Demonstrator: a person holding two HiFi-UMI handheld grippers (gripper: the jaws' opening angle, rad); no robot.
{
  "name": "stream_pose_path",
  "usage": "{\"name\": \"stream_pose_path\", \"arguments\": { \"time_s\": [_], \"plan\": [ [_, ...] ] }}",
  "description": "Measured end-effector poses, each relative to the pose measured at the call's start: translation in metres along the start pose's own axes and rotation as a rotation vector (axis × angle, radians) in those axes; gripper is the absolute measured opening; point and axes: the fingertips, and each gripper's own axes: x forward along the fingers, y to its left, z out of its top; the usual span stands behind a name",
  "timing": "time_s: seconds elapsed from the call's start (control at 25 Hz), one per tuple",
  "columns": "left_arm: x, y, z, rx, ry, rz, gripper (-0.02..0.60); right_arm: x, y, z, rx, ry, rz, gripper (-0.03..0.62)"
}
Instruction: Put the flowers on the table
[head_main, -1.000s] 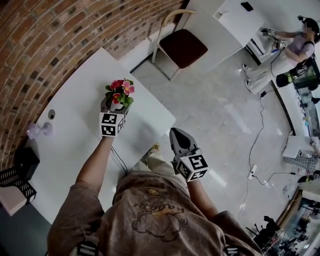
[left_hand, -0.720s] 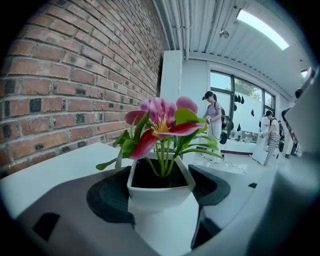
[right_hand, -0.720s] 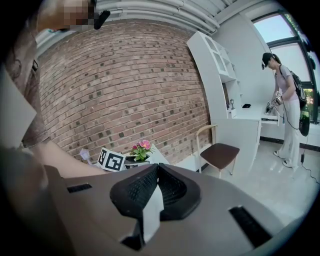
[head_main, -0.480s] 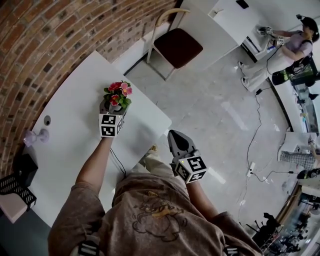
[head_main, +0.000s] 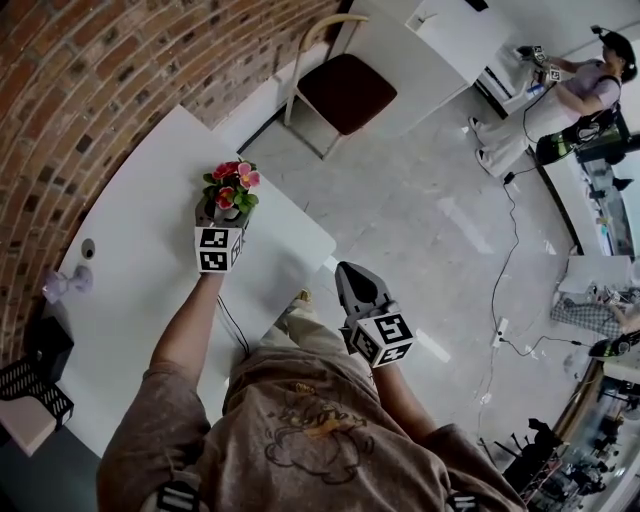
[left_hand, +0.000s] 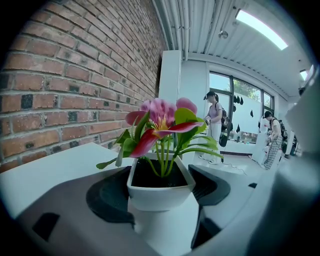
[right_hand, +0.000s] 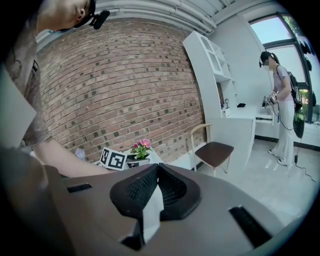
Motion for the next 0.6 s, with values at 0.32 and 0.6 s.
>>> {"name": "stream_pose_path", "arguments": {
  "time_s": [0.32,0.6],
  "plan": [
    [0.002,0.000,-0.004,0.044,0.022,0.017,0.368,-0.003,-0.004,-0.001,0.004,0.002,0.001,0.005],
    [-0.013,0.004,-0.004,0.052,0.034,0.032,0.376,0.004,0.000,0.002,0.008,-0.002,0.039,0.005]
  ]
}}
